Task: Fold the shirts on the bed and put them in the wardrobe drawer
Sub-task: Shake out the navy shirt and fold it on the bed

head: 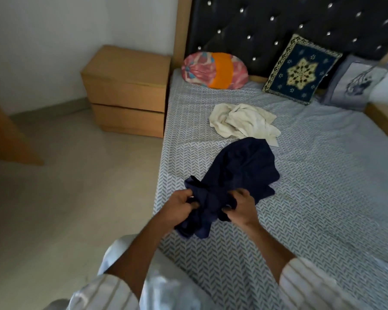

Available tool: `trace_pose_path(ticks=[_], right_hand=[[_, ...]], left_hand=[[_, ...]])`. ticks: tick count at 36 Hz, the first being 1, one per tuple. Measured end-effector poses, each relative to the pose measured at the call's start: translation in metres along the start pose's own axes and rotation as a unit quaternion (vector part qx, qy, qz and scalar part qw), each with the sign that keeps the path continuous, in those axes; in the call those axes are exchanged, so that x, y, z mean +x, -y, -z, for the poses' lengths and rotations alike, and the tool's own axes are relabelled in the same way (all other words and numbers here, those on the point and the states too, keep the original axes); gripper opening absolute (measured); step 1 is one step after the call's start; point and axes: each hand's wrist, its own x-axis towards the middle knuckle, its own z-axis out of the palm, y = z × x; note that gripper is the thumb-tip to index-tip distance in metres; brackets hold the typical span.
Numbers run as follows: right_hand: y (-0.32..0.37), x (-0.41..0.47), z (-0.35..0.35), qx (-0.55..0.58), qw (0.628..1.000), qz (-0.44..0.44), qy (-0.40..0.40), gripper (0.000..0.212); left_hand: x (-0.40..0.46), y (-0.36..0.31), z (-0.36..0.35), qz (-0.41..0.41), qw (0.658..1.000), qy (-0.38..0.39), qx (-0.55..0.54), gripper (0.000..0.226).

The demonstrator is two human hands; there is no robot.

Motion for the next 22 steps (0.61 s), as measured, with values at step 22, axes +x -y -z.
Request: trace_pose_path(ticks=[22], right_hand=[[0.077,-0.046,0.192,0.512,0.858,-0.014,-0.044,0.017]], left_hand=[[0.011,-0.106,-0.032,-0.138,0.981,-0.007,0.133,0.017]])
